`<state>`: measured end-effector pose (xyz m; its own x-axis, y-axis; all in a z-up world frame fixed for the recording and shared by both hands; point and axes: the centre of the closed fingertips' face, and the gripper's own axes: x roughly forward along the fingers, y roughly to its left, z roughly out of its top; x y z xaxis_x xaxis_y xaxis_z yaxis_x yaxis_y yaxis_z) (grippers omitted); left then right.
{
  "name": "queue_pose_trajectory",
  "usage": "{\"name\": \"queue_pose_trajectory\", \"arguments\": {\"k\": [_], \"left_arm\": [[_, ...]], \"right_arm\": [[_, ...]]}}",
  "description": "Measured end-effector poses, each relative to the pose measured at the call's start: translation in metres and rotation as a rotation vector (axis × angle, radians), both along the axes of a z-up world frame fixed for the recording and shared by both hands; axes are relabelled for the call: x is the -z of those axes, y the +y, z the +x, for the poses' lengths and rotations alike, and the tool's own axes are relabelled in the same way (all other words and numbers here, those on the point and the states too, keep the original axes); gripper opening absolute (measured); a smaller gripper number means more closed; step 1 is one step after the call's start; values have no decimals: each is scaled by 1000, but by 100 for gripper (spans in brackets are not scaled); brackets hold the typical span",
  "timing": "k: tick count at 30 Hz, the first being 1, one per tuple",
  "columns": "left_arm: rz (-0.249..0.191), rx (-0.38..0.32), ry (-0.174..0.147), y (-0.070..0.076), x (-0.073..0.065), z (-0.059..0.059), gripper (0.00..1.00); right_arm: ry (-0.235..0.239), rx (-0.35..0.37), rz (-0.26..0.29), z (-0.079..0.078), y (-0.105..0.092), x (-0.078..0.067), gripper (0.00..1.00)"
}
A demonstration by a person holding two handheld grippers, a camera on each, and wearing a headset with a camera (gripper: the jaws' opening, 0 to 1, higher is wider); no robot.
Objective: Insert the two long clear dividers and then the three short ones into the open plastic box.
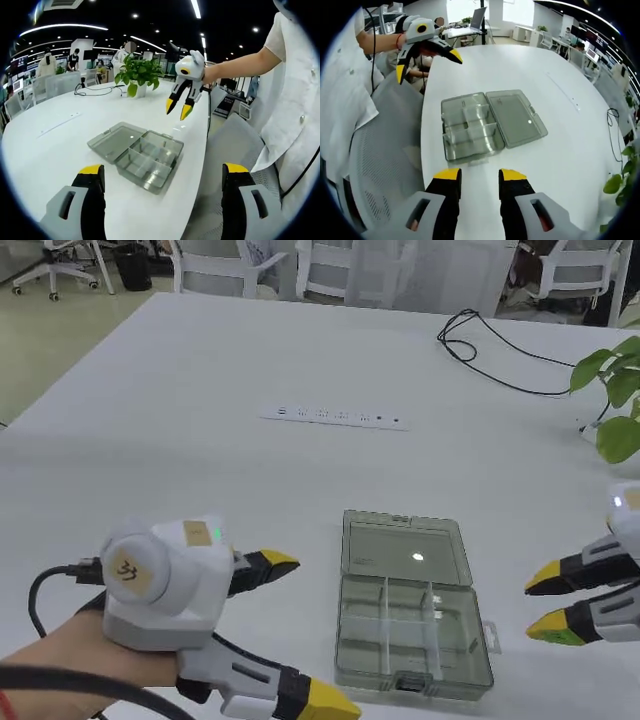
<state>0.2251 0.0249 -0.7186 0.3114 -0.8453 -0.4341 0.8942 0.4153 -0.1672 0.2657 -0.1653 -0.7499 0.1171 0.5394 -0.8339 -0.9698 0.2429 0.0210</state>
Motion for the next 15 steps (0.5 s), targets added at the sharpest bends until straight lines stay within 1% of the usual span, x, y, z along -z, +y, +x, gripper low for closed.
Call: {"name": "queue_pose_trajectory", "arguments": {"k": [3, 8, 12, 15], "left_arm": [[1, 1, -1, 0, -1, 1, 100], [2, 1, -4, -1, -3, 3, 100], [6, 2, -5, -1, -3, 4, 100], [8, 2, -4, -1, -3, 4, 100]], "right_arm": [[4, 13, -24, -3, -17, 4, 33], [22, 18, -85, -8, -50, 17, 37], [30, 24, -115, -10, -69, 24, 39], [35, 25, -131, -10, -80, 28, 41]]}}
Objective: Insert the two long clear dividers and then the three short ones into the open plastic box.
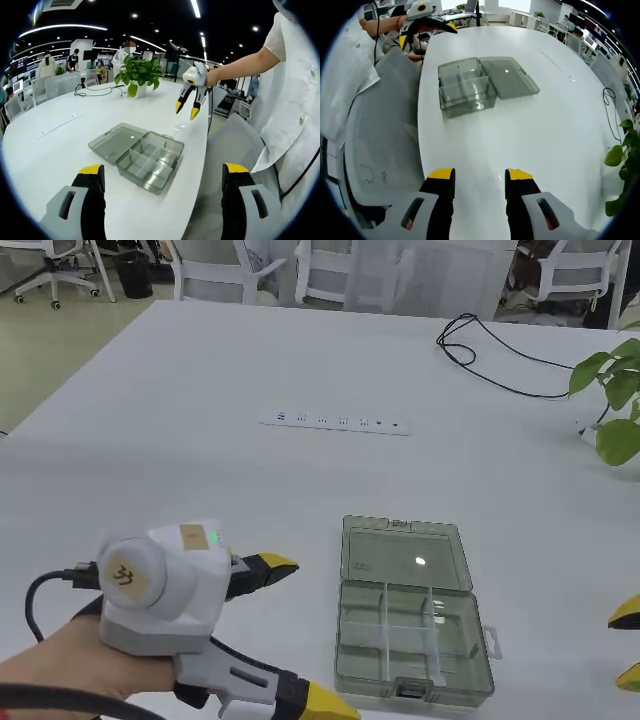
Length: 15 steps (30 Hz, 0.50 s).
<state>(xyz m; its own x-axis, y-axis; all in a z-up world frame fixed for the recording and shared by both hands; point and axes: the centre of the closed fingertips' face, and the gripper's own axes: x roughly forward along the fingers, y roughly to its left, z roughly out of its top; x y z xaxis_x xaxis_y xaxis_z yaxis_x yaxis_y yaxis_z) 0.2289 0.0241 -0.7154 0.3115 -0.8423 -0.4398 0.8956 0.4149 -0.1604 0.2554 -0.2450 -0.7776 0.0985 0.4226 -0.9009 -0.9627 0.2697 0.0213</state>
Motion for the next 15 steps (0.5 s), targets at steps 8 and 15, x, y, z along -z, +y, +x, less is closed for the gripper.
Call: {"name": "queue_pose_trajectory", "arguments": {"k": [8, 15], "left_arm": [[1, -2, 3, 0, 0, 0, 100], [8, -5, 6, 1, 1, -1, 99]], "right_arm": [[-1, -72, -118, -3, -26, 21, 44], [-22, -183, -203, -2, -29, 43, 45]]}}
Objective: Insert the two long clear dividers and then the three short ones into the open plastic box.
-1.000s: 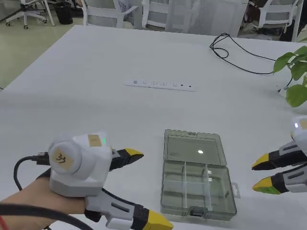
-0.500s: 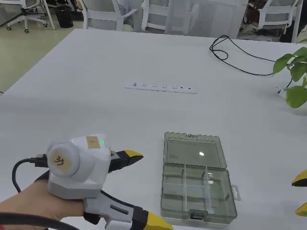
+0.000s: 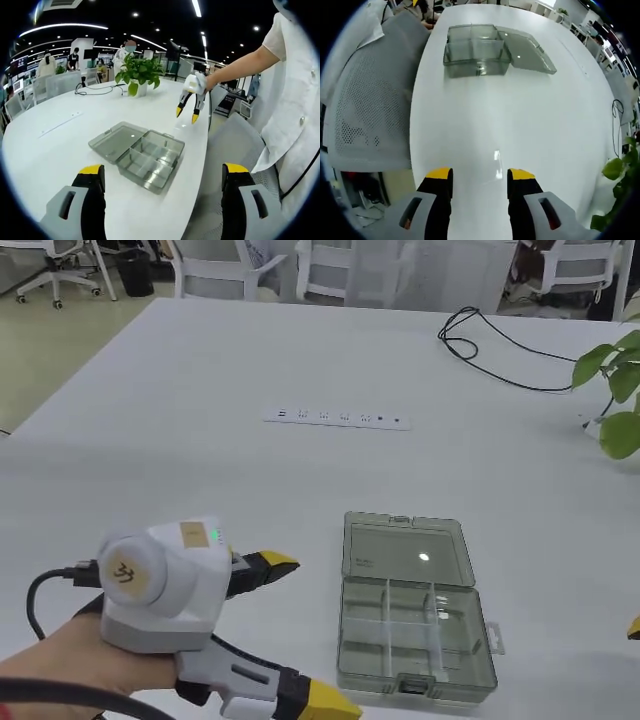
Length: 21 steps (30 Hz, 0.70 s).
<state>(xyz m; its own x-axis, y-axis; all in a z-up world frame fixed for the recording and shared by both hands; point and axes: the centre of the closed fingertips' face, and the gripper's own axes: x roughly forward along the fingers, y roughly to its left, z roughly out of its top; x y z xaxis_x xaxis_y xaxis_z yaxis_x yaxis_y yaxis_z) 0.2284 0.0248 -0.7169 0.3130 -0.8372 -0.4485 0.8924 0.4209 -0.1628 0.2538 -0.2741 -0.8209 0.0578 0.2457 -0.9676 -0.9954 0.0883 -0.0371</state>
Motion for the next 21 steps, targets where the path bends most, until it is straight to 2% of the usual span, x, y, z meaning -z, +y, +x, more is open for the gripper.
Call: {"name": "queue_pose_trajectory", "arguments": {"k": [7, 13, 16, 18, 21], "left_arm": [[3, -3, 4, 1, 1, -1, 99], [1, -6, 8, 1, 1, -1, 99], [-1, -9, 10, 2, 1, 0, 99], [-2, -10, 9, 1, 1, 0, 99], [-2, -10, 10, 1, 1, 0, 99]], "right_arm": [[5, -52, -41, 2, 2, 18, 45], [11, -89, -61, 2, 3, 26, 45], [9, -86, -51, 4, 4, 24, 45], [30, -84, -51, 1, 3, 25, 43], [32, -77, -44, 2, 3, 24, 43]]}}
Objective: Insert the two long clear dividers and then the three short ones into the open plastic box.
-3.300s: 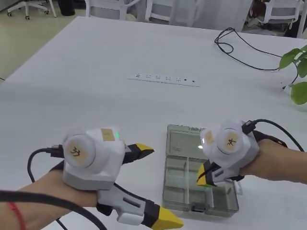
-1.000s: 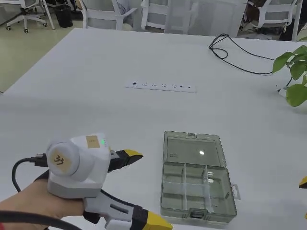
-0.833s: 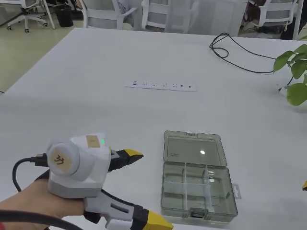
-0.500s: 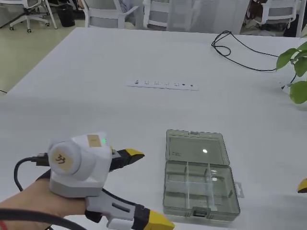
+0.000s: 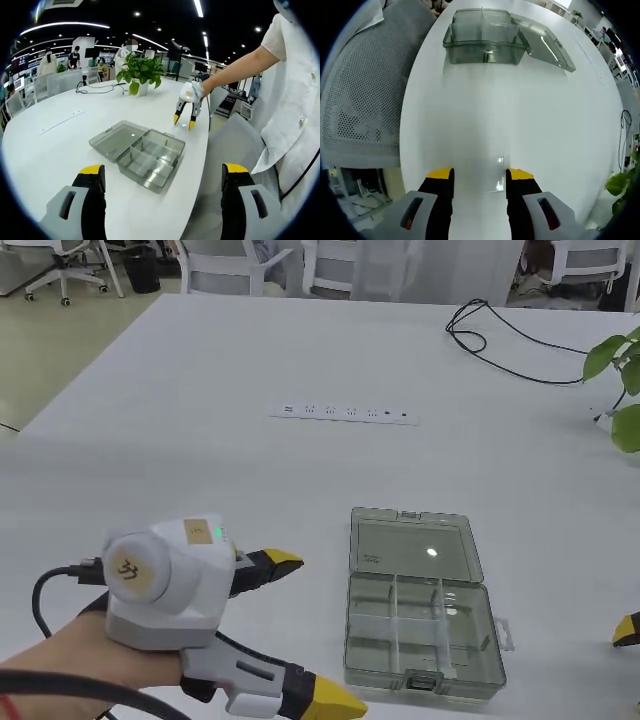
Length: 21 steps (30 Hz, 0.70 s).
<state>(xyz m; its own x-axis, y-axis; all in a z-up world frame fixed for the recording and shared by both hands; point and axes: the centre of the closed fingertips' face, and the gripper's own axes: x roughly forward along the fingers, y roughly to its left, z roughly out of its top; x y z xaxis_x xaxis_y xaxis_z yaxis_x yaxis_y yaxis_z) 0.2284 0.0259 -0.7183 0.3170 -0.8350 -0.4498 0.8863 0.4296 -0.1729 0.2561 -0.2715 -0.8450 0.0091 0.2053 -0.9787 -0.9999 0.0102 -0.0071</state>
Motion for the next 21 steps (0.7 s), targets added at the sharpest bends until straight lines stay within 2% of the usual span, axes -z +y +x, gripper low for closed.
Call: {"name": "queue_pose_trajectory", "arguments": {"k": [9, 13, 21], "left_arm": [[-3, 1, -2, -1, 0, 0, 99], [-4, 2, 0, -1, 1, -1, 98], [-6, 5, -4, -1, 0, -1, 98]], "right_arm": [[-3, 16, -1, 1, -1, 1, 39], [-4, 22, -4, 0, -1, 1, 34], [-8, 31, -17, 0, -1, 1, 33]]}}
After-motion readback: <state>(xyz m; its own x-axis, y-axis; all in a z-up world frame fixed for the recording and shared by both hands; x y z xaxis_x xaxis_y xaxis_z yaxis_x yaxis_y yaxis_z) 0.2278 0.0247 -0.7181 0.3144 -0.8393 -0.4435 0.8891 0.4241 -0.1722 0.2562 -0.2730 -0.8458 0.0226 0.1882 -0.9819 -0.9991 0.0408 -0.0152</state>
